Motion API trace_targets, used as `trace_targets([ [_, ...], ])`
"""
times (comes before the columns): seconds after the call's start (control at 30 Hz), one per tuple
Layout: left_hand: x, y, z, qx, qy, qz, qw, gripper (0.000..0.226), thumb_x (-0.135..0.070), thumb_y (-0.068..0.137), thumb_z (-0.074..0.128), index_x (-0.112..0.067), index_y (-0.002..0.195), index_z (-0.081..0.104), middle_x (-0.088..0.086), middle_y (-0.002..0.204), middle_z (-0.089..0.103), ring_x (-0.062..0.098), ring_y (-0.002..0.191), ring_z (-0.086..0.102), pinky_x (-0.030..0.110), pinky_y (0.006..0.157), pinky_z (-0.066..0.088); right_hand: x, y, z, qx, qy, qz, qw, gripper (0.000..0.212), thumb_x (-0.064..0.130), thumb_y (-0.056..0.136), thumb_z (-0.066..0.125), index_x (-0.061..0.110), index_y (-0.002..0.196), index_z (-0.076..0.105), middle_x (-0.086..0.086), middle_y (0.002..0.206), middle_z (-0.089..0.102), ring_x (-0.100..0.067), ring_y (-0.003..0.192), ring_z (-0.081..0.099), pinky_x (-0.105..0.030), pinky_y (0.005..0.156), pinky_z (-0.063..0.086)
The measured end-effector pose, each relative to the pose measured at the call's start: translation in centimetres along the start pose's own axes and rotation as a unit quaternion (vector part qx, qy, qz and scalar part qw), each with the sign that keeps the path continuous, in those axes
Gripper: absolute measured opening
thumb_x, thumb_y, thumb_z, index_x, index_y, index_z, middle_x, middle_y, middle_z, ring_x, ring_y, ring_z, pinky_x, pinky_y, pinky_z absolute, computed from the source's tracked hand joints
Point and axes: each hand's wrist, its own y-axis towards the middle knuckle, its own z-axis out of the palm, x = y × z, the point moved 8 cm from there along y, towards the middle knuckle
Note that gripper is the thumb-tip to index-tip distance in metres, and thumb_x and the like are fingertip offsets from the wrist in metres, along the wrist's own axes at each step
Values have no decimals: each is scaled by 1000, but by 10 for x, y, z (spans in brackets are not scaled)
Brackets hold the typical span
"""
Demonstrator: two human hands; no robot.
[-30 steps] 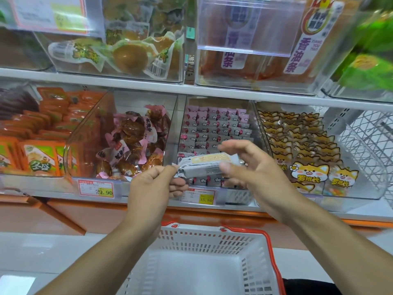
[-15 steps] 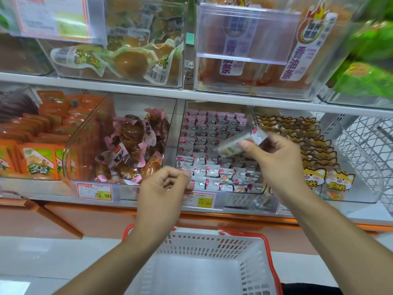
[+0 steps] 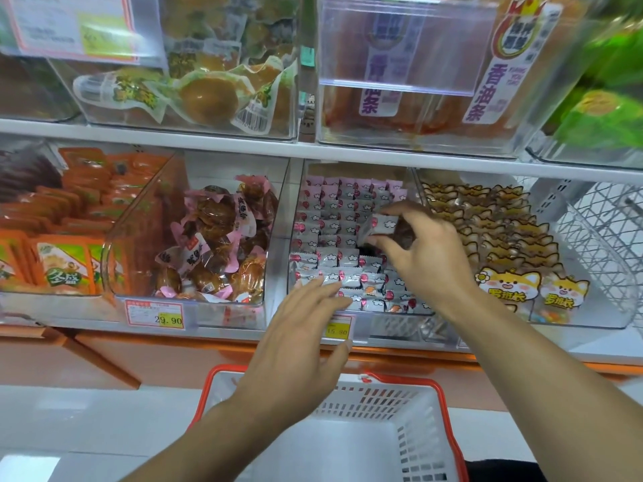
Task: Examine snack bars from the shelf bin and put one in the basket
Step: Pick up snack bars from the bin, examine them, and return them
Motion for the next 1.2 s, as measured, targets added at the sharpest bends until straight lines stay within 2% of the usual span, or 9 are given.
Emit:
trace_targets([
  [0.2,0,0,3,9,8,8,1000,54,-45,94,61,-43,144,43,-28,156,27,-15,141,4,8,110,-8,13,6,11,25,-76,-56,995,40,38,90,74,22,125,63,-3,117,70,-23,102,67,-33,82,55],
  [0.4,-1,-2,3,20,7,20,1000,51,-42,94,63,-38,142,48,-23,157,28,-6,147,6,9,112,-6,4,9,22,67,-120,-35,990,36,41,94,67,28,126,60,-1,118,67,-22,107,62,-37,92,53],
  [0.47,-2,-2,3,19,5,21,1000,50,-42,94,63,-38,142,48,-23,158,28,-4,147,7,11,114,-3,2,8,34,118,-244,-59,961,26,40,99,56,31,121,64,4,121,66,-23,121,52,-44,110,40],
  [0.57,-2,-1,4,21,4,21,1000,50,-41,94,63,-38,142,48,-22,157,29,-3,148,7,10,113,-5,1,8,43,128,-317,-70,937,30,39,102,43,33,118,68,7,120,65,-24,123,49,-44,116,28],
  [0.67,-2,-2,4,18,5,20,1000,50,-40,94,62,-37,142,49,-21,157,30,-2,148,8,13,115,-3,7,12,45,94,-254,-48,961,27,31,100,52,29,120,70,3,123,68,-27,122,53,-44,114,32],
  [0.87,0,-1,4,22,8,24,999,50,-40,93,62,-37,141,49,-21,157,31,-3,147,9,10,113,-5,-1,17,65,146,-224,0,964,31,32,100,54,28,129,65,1,137,58,-27,129,46,-41,110,34],
  [1.0,0,-1,3,15,2,30,999,49,-39,94,62,-37,141,48,-23,157,29,-12,144,3,8,112,-5,3,20,61,121,-167,21,978,10,22,95,63,24,98,72,1,110,69,-26,109,59,-40,97,47],
  [1.07,0,-2,1,11,-2,30,999,49,-40,95,62,-38,142,48,-25,157,27,-18,141,-3,6,110,-7,6,21,53,75,-80,41,993,13,12,96,59,20,94,69,4,98,71,-18,93,66,-36,83,55],
  [1.2,0,-1,-12,-27,-31,17,999,48,-32,92,66,-36,138,51,-24,153,35,-14,144,11,4,112,1,10,21,22,-64,116,92,987,17,8,98,56,25,93,59,18,84,65,11,77,61,-7,64,44],
])
